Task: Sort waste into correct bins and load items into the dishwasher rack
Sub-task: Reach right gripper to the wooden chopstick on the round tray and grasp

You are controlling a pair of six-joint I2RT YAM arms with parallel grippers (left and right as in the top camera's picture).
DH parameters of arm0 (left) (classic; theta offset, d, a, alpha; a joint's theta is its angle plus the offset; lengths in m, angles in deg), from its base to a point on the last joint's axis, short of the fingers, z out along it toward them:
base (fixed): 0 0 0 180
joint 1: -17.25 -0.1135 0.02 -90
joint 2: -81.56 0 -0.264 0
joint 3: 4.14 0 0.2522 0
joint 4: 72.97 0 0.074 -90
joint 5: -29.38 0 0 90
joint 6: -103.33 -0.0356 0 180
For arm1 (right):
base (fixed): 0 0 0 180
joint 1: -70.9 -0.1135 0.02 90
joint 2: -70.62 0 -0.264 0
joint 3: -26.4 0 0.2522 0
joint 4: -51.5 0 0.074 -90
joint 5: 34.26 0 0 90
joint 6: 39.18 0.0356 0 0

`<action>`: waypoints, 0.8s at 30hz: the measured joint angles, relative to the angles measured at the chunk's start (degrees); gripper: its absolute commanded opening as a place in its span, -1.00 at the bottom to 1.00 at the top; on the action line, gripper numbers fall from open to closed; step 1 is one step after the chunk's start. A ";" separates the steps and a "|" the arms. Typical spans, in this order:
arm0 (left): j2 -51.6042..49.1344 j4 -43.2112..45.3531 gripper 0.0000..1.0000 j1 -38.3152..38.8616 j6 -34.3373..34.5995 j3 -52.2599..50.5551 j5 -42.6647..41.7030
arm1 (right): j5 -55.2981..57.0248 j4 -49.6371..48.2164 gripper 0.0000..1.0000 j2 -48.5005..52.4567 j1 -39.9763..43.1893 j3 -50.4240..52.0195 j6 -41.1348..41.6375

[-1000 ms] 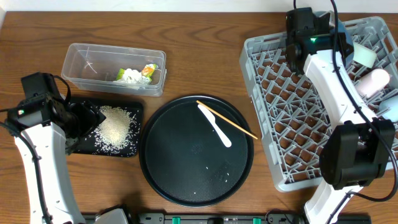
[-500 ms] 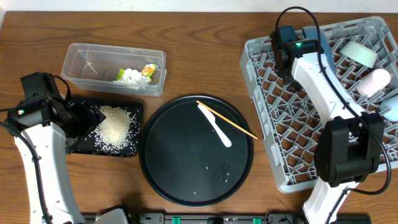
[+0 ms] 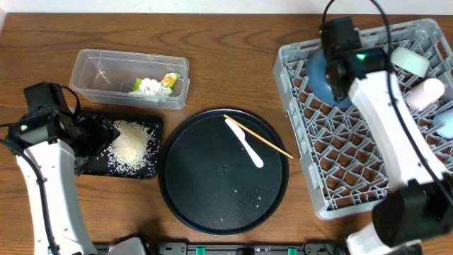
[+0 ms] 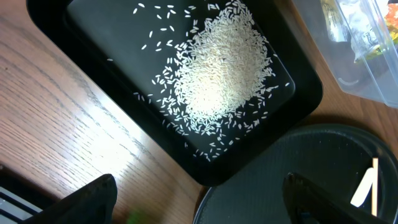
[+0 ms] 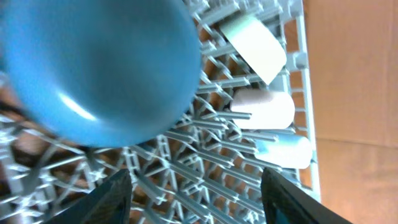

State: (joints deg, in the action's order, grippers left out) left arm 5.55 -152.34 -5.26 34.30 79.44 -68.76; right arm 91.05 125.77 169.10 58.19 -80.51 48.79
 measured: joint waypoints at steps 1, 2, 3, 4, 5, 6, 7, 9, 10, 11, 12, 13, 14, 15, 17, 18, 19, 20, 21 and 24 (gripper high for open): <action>0.00 0.00 0.72 0.00 0.00 0.00 0.00 | -1.16 -0.17 0.45 -0.72 0.00 0.00 0.26; 0.00 0.00 0.72 0.00 -0.02 0.00 0.00 | -3.63 -0.35 0.50 -1.75 0.00 0.00 0.04; 0.00 0.02 0.73 0.00 -0.02 0.00 0.00 | -5.90 -0.46 0.57 -2.60 0.00 0.00 -0.04; 0.00 0.02 0.73 0.00 -0.02 0.00 0.00 | -9.31 -0.59 0.57 -3.39 0.00 0.00 -0.07; 0.00 0.02 0.73 0.00 -0.02 0.00 0.00 | -12.79 -0.63 0.57 -4.09 0.02 0.00 -0.31; 0.00 0.02 0.73 0.00 -0.02 0.00 0.00 | -17.09 -0.66 0.58 -4.70 0.02 0.00 -0.48; 0.00 0.00 0.73 0.00 0.00 0.00 0.00 | -21.14 -0.63 0.58 -5.11 0.00 0.00 -0.55; 0.00 0.02 0.74 0.00 -0.02 0.00 0.00 | -30.64 -0.33 0.57 -5.66 -0.02 0.00 -1.01; 0.00 0.02 0.74 0.00 -0.02 0.00 0.00 | -35.36 0.11 0.58 -5.66 -0.13 0.00 -1.51; 0.00 0.02 0.74 0.00 -0.02 0.00 -0.02 | -39.32 0.66 0.58 -5.66 -0.44 0.00 -2.03; 0.00 0.02 0.74 0.00 -0.02 0.00 0.00 | -42.73 1.53 0.59 -5.62 -1.05 0.00 -2.64; 0.00 0.04 0.74 0.00 -0.02 0.00 -0.02 | -45.44 2.36 0.59 -5.60 -1.90 0.00 -3.23; 0.00 0.00 0.74 0.00 -0.02 0.00 0.00 | -47.28 3.04 0.57 -5.60 -2.89 0.00 -3.69; 0.00 0.00 0.74 0.00 -0.02 0.00 0.00 | -48.63 3.80 0.53 -5.60 -4.07 0.00 -4.28; 0.00 0.00 0.74 0.00 -0.02 0.00 0.00 | -49.86 5.31 0.42 -5.29 -6.43 0.00 -5.33; 0.00 0.00 0.74 0.00 -0.02 0.00 -0.02 | -50.07 6.36 0.37 -4.92 -7.80 0.00 -6.14; 0.00 -0.04 0.74 0.00 -0.02 0.00 0.00 | -50.29 7.50 0.35 -4.24 -9.27 0.00 -7.08; 0.00 -0.13 0.74 0.00 -0.02 0.00 -0.02 | -50.31 8.28 0.34 -3.56 -10.38 0.00 -7.85; 0.00 -0.20 0.74 0.00 -0.02 0.00 -0.02 | -50.05 9.20 0.35 -2.56 -11.72 0.00 -8.61; 0.00 -0.61 0.74 0.00 -0.02 0.00 0.00 | -48.06 11.34 0.38 1.11 -14.69 0.00 -10.36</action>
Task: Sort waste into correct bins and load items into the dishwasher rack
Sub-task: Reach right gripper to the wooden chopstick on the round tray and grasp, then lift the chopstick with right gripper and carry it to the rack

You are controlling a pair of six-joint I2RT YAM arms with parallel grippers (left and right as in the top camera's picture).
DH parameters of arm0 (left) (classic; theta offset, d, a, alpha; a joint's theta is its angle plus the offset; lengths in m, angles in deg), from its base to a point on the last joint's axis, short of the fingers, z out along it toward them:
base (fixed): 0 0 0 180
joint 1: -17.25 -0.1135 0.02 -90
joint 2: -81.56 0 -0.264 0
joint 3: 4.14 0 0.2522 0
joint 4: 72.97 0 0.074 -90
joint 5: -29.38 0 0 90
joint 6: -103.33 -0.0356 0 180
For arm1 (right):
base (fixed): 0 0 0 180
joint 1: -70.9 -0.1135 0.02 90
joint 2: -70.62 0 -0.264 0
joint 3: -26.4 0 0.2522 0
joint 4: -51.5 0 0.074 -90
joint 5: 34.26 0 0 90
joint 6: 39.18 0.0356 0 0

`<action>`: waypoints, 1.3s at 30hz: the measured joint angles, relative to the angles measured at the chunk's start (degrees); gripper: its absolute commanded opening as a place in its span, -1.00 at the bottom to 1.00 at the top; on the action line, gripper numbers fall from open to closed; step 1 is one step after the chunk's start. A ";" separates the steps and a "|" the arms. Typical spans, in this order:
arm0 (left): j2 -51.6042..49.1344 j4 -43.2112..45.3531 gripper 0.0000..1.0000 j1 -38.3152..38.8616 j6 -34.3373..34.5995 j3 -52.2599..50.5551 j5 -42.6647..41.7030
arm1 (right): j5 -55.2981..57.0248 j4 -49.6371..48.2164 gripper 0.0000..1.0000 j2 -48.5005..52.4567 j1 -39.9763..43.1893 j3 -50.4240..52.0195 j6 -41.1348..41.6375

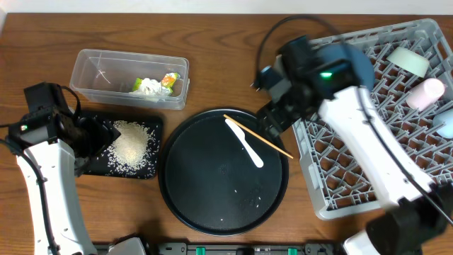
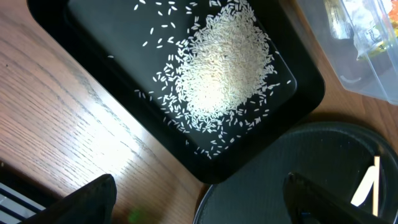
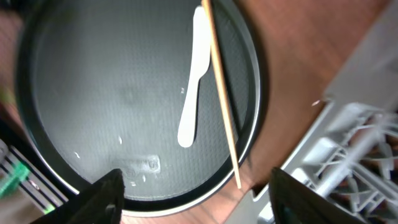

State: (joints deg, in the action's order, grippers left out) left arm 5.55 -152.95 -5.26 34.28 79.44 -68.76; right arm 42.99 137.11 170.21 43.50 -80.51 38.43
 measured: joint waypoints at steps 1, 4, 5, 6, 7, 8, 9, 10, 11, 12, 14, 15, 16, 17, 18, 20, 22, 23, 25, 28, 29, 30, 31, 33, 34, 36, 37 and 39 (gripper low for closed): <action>0.00 -0.04 0.74 0.00 0.00 0.00 0.00 | 1.09 0.46 0.32 1.44 -0.72 0.00 -0.50; 0.00 -0.04 0.74 0.00 0.00 0.00 -0.02 | 3.74 0.76 0.14 5.66 -1.90 0.00 -1.68; 0.00 -0.07 0.74 0.00 0.02 0.00 -0.02 | 4.39 0.76 0.12 7.08 -2.08 0.02 -1.86; 0.00 -0.04 0.74 0.00 0.02 0.00 0.00 | 5.18 0.74 0.12 8.79 -2.16 0.02 -1.86; 0.00 -0.07 0.74 0.00 0.02 0.00 0.00 | 5.49 0.74 0.11 9.73 -2.16 0.02 -1.97; 0.00 -0.04 0.74 0.00 0.00 0.00 -0.02 | 5.99 0.72 0.10 11.04 -2.16 0.02 -1.99; 0.00 -0.04 0.74 0.00 0.02 0.00 0.00 | 6.27 0.72 0.09 12.11 -2.16 0.02 -1.99; 0.00 -0.04 0.74 0.00 0.02 0.00 0.00 | 6.56 0.68 0.08 12.92 -2.16 0.02 -2.01; 0.00 -0.04 0.74 0.00 0.02 0.00 -0.02 | 6.80 0.63 0.08 13.77 -2.16 0.02 -2.01; 0.00 -0.04 0.74 0.00 0.00 0.00 0.00 | 6.95 0.57 0.08 14.64 -2.16 0.02 -2.01; 0.00 -0.09 0.74 0.00 0.02 0.00 -0.02 | 7.21 0.55 0.04 16.24 -2.25 0.02 -2.05; 0.00 -0.15 0.74 0.00 0.02 0.00 0.00 | 7.23 0.57 0.03 16.92 -2.27 0.02 -2.10; 0.00 -0.22 0.74 0.00 0.00 0.00 -0.02 | 7.34 0.52 0.01 17.46 -2.27 0.02 -2.19; 0.00 -0.24 0.74 0.00 0.00 0.00 -0.02 | 7.37 0.35 0.00 18.03 -2.27 0.02 -2.21; 0.00 -0.24 0.74 0.00 0.00 0.00 0.00 | 7.41 -0.04 -0.01 18.62 -2.27 0.02 -2.21; 0.00 -0.24 0.74 0.00 0.00 0.00 0.00 | 7.43 -0.57 -0.01 19.41 -2.27 0.02 -2.23; 0.00 -0.26 0.74 0.00 0.02 0.00 0.00 | 7.45 -0.74 0.00 19.69 -2.29 0.02 -2.23; 0.00 -0.24 0.74 0.00 0.00 0.00 0.00 | 7.48 -0.74 -0.01 19.71 -2.32 0.02 -2.23; 0.00 -0.24 0.74 0.00 0.00 0.00 0.00 | 7.67 -0.74 -0.02 19.76 -2.56 0.02 -2.23; 0.00 -0.24 0.74 0.00 0.00 0.00 0.00 | 7.82 -1.01 -0.05 19.96 -2.99 0.02 -2.23; 0.00 -0.24 0.74 0.00 0.00 0.00 0.00 | 7.89 -1.05 -0.05 20.04 -3.19 0.02 -2.23; 0.00 -0.24 0.74 0.00 0.00 0.00 0.00 | 7.91 -1.05 -0.04 20.24 -3.32 0.02 -2.23; 0.00 -0.24 0.74 0.00 0.02 0.00 0.00 | 7.96 -1.03 -0.05 20.37 -3.48 0.02 -2.23; 0.00 -0.24 0.75 0.00 0.00 0.00 0.00 | 8.15 -1.05 -0.06 20.74 -3.85 0.02 -2.21; 0.00 -0.26 0.74 0.00 0.02 0.00 -0.02 | 8.24 -1.20 -0.06 20.94 -4.00 0.07 -2.23; 0.00 -0.24 0.74 0.00 0.00 0.00 0.00 | 8.68 -2.10 -0.07 21.05 -4.24 0.55 -2.21; 0.00 -0.26 0.74 0.00 0.00 0.00 0.00 | 8.85 -2.58 -0.07 21.05 -4.31 0.83 -2.16; 0.00 -0.24 0.74 0.00 0.00 0.00 0.00 | 10.01 -4.33 -0.07 21.05 -4.70 1.86 -1.86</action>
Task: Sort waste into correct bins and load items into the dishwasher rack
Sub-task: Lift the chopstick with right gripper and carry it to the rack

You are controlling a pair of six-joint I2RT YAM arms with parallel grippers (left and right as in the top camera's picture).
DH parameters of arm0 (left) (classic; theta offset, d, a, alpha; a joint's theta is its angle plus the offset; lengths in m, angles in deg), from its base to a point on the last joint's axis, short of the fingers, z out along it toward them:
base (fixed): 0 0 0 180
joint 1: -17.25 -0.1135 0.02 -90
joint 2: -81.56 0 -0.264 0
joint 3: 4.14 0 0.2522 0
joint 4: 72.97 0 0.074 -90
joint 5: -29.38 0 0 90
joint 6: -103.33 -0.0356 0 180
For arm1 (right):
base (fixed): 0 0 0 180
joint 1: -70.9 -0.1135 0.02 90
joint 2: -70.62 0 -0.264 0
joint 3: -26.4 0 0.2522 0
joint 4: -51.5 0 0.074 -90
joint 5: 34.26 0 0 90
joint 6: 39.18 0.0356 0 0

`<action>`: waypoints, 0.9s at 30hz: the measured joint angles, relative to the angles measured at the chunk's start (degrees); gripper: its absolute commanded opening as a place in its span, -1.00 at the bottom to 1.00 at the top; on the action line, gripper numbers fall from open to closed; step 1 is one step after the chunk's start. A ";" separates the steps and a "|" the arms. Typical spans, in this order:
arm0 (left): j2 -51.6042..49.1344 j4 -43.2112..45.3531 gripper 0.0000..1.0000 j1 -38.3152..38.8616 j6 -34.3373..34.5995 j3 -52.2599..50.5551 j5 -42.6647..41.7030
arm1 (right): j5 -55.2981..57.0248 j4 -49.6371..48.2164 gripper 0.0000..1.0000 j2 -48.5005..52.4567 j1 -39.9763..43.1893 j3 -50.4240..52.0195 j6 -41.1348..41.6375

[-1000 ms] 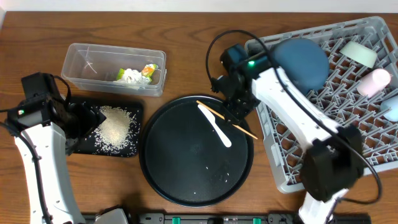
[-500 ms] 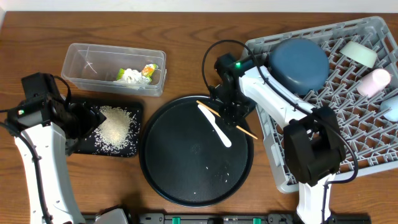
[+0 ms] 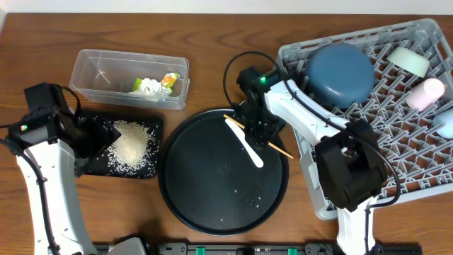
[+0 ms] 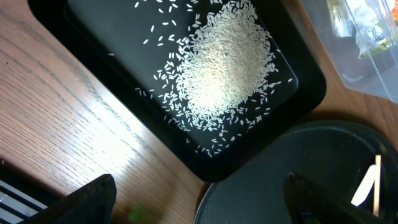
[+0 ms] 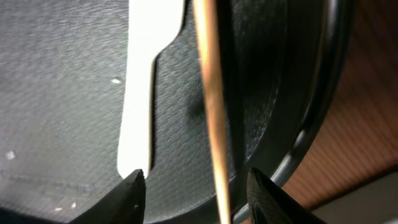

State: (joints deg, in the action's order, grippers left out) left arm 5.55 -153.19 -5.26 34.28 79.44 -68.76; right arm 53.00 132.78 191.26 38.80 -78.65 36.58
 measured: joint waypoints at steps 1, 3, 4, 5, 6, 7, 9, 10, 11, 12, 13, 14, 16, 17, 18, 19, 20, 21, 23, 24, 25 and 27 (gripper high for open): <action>0.00 -0.02 0.74 0.00 0.02 0.00 0.00 | 0.26 -0.79 -0.07 0.00 -0.11 0.68 0.15; 0.00 0.00 0.74 0.00 0.00 0.00 -0.02 | 1.27 -2.38 -0.07 0.00 -0.48 2.34 0.63; 0.00 -0.02 0.74 0.00 0.00 0.00 0.00 | 1.79 -3.39 -0.07 0.00 -0.63 3.43 1.03; 0.00 -0.02 0.74 0.00 0.00 0.00 0.00 | 2.12 -4.17 -0.08 0.00 -0.72 4.20 1.27; 0.00 -0.02 0.74 0.00 0.02 0.00 0.00 | 2.43 -5.25 -0.09 0.02 -0.72 5.16 1.46; 0.00 0.00 0.74 0.00 0.02 0.00 0.00 | 2.69 -5.88 -0.14 0.02 -0.70 6.03 1.68; 0.00 -0.02 0.74 0.00 0.00 0.00 -0.02 | 3.50 -6.71 -0.37 0.04 -0.70 7.02 1.86; 0.00 0.00 0.74 0.00 0.00 0.00 0.00 | 4.20 -6.93 -0.45 -0.07 -0.70 7.26 2.14; 0.00 -0.04 0.74 0.00 0.02 0.00 -0.02 | 4.33 -7.06 -0.50 -0.17 -0.70 7.39 2.29; 0.00 -0.02 0.74 0.00 0.00 0.00 -0.02 | 4.66 -7.15 -0.62 -0.24 -0.66 7.52 2.62; 0.00 -0.04 0.74 0.00 0.02 0.00 0.00 | 4.94 -7.19 -0.70 -0.31 -0.66 7.61 2.78; 0.00 -0.02 0.74 0.00 0.00 0.00 0.00 | 4.76 -7.15 -0.78 -0.33 -0.66 7.69 3.08; 0.00 -0.02 0.74 0.00 0.00 0.00 0.00 | 4.83 -7.15 -0.92 -0.37 -0.66 7.76 3.43; 0.00 -0.04 0.74 0.00 0.00 0.00 0.00 | 4.83 -7.15 -0.97 -0.37 -0.66 7.76 3.63; 0.00 -0.02 0.74 0.00 0.02 0.00 0.00 | 4.81 -7.06 -0.97 -0.39 -0.66 7.76 3.74; 0.00 -0.04 0.74 0.00 0.00 0.00 -0.02 | 4.87 -6.69 -0.97 -0.39 -0.66 7.76 3.69; 0.00 -0.02 0.74 0.00 0.00 0.00 0.00 | 4.90 -6.14 -0.97 -0.39 -0.68 7.76 3.76; 0.00 -0.02 0.74 0.00 0.00 0.00 0.00 | 4.90 -5.53 -0.97 -0.37 -0.72 7.76 4.00; 0.00 -0.04 0.74 0.00 0.00 0.00 0.00 | 4.74 -4.28 -0.98 -0.37 -0.72 7.58 4.94; 0.00 -0.02 0.74 0.00 0.00 0.00 0.00 | 4.79 -3.72 -0.97 -0.33 -0.72 7.28 5.27; 0.00 -0.04 0.74 0.00 0.00 0.00 0.00 | 4.81 -2.93 -0.98 -0.31 -0.70 6.64 5.64; 0.00 -0.04 0.74 0.00 0.00 0.00 0.00 | 4.90 -1.44 -0.97 -0.31 -0.70 4.68 6.45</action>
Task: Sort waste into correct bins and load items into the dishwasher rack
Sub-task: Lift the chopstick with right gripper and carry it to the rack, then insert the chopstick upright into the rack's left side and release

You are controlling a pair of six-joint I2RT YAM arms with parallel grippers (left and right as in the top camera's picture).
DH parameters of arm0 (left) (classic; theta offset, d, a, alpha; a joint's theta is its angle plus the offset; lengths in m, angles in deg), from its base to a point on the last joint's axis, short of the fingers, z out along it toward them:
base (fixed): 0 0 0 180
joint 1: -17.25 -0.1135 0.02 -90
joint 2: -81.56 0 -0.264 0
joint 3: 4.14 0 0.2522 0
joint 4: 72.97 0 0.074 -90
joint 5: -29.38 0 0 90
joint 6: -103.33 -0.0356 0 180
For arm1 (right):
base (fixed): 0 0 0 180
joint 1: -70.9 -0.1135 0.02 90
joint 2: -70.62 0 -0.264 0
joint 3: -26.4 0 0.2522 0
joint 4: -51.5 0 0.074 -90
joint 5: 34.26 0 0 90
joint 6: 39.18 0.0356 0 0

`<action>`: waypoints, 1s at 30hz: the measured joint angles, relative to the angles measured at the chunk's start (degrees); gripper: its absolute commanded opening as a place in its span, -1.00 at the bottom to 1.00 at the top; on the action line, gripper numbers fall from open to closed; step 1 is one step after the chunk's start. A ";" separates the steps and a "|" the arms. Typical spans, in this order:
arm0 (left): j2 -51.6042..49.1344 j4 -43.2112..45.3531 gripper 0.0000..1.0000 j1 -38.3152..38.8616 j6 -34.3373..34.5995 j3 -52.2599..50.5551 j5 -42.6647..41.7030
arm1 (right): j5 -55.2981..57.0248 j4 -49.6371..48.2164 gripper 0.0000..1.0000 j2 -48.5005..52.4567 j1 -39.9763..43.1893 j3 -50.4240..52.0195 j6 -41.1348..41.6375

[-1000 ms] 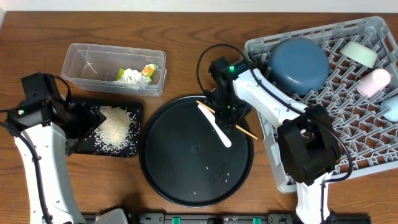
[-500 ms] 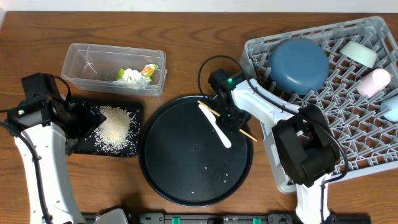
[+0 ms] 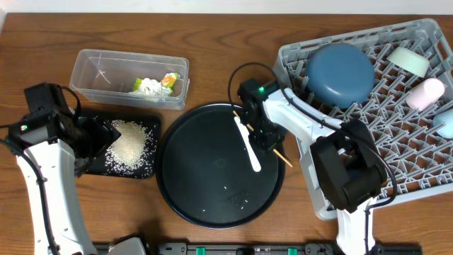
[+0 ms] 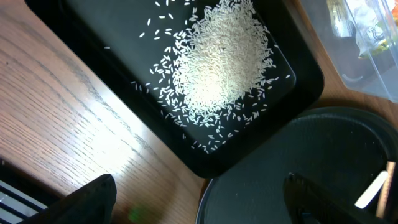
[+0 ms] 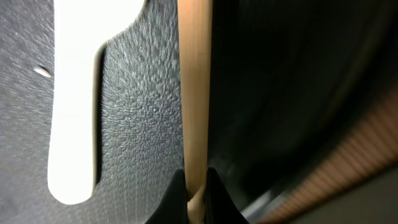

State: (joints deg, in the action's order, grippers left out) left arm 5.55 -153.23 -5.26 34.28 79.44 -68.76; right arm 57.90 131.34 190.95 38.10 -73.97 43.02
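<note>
My right gripper (image 3: 262,136) is down on the round black tray (image 3: 205,177), shut on a thin wooden stick (image 3: 244,122) that lies slanted over the tray's right side. In the right wrist view the stick (image 5: 194,93) runs straight up from the closed gripper (image 5: 194,186). A white plastic knife (image 3: 248,146) lies just left of the stick, also seen up close as the knife (image 5: 78,99). My left gripper (image 4: 199,205) hangs open and empty above the table, near the black rectangular tray (image 3: 90,164) of rice (image 3: 129,145).
A clear plastic bin (image 3: 106,71) with scraps stands at the back left. The grey dishwasher rack (image 3: 333,191) at the right holds a blue bowl (image 3: 340,65) and several pale cups. A few rice grains lie on the round tray.
My right gripper was open astride the stick; now it is shut on it. The stick and the knife lie a little steeper, and the round tray has shifted slightly. The left arm stays put.
My right gripper was over the blue bowl in the rack. Then it was above the round tray's right edge with the bowl left in the rack. Then it was low and open at the stick, and now it grips the stick. The left arm never moved.
</note>
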 measured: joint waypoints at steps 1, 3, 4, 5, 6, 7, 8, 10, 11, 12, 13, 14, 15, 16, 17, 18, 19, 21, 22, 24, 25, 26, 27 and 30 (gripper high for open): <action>0.00 0.02 0.74 0.00 0.02 0.00 0.00 | -0.07 0.55 -0.97 -0.07 0.00 -1.70 0.35; 0.00 0.00 0.74 0.00 0.00 0.00 0.00 | -0.02 0.61 -0.98 -0.61 0.00 -4.55 0.98; 0.00 0.00 0.74 0.00 0.00 0.00 0.00 | 0.02 0.59 -0.97 -1.31 0.07 -5.97 1.27; 0.00 0.02 0.74 0.00 0.00 0.00 0.00 | 0.04 0.48 -0.97 -2.43 0.11 -7.15 1.44; 0.00 0.00 0.74 0.00 0.00 0.00 0.00 | 0.07 0.48 -0.97 -3.74 0.22 -8.09 1.57; 0.00 0.00 0.74 0.00 0.02 0.00 0.00 | 0.04 0.57 -0.97 -5.33 0.42 -8.85 1.64; 0.00 0.00 0.74 0.00 0.00 0.00 -0.02 | 0.13 0.55 -0.97 -7.19 0.68 -9.33 1.77; 0.00 0.00 0.74 0.00 0.02 0.00 -0.02 | 0.33 1.18 -0.98 -10.80 1.77 -10.08 2.05; 0.00 -0.02 0.74 0.00 0.02 0.00 -0.02 | 0.59 1.79 -0.97 -12.57 2.64 -10.34 2.36; 0.00 0.00 0.74 0.00 0.00 0.00 0.00 | 0.83 2.69 -0.97 -14.32 3.98 -10.58 2.67; 0.00 -0.02 0.74 0.00 0.00 0.00 0.00 | 1.01 3.52 -0.97 -15.45 5.22 -10.78 2.86; 0.00 0.00 0.74 0.00 0.00 0.00 0.00 | 1.18 4.35 -0.97 -16.44 6.80 -10.86 3.06; 0.00 0.00 0.74 0.00 0.02 0.00 -0.02 | 1.36 5.40 -0.98 -17.20 8.74 -10.88 3.26; 0.00 0.00 0.74 0.00 0.00 0.00 0.00 | 1.46 6.29 -0.97 -17.49 10.38 -10.88 3.39; 0.00 0.00 0.74 0.00 0.02 0.00 -0.02 | 1.57 7.10 -0.97 -17.53 11.78 -10.91 3.43; 0.00 0.02 0.74 0.00 0.00 0.00 -0.02 | 1.60 7.89 -0.97 -17.51 13.31 -10.84 3.43; 0.00 0.07 0.74 0.00 0.02 0.00 -0.02 | 1.62 8.48 -0.98 -17.40 14.69 -10.73 3.45; 0.00 0.09 0.74 0.00 0.02 0.00 0.00 | 1.51 8.70 -0.97 -17.38 16.61 -10.05 3.45; 0.00 0.13 0.74 0.00 0.00 0.00 0.00 | 1.42 8.63 -0.97 -17.35 17.22 -9.38 3.48; 0.00 0.26 0.74 0.00 0.02 0.00 0.00 | 1.29 7.93 -0.97 -17.35 17.68 -7.13 3.48; 0.00 0.33 0.74 0.00 0.00 0.00 -0.02 | 1.20 6.97 -0.97 -17.35 17.66 -5.25 3.48; 0.00 0.33 0.74 0.00 0.02 0.00 0.00 | 1.09 6.47 -0.98 -17.35 17.66 -4.22 3.48; 0.00 0.33 0.74 0.00 0.00 0.00 0.00 | 0.90 5.29 -0.97 -17.35 17.62 -2.25 3.48; 0.00 0.31 0.74 0.00 0.02 0.00 0.00 | 0.74 1.97 -0.97 -17.31 17.57 2.64 3.52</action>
State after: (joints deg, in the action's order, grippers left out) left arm 5.55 -152.93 -5.26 34.30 79.44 -68.76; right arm 58.64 133.31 173.64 55.67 -71.33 46.54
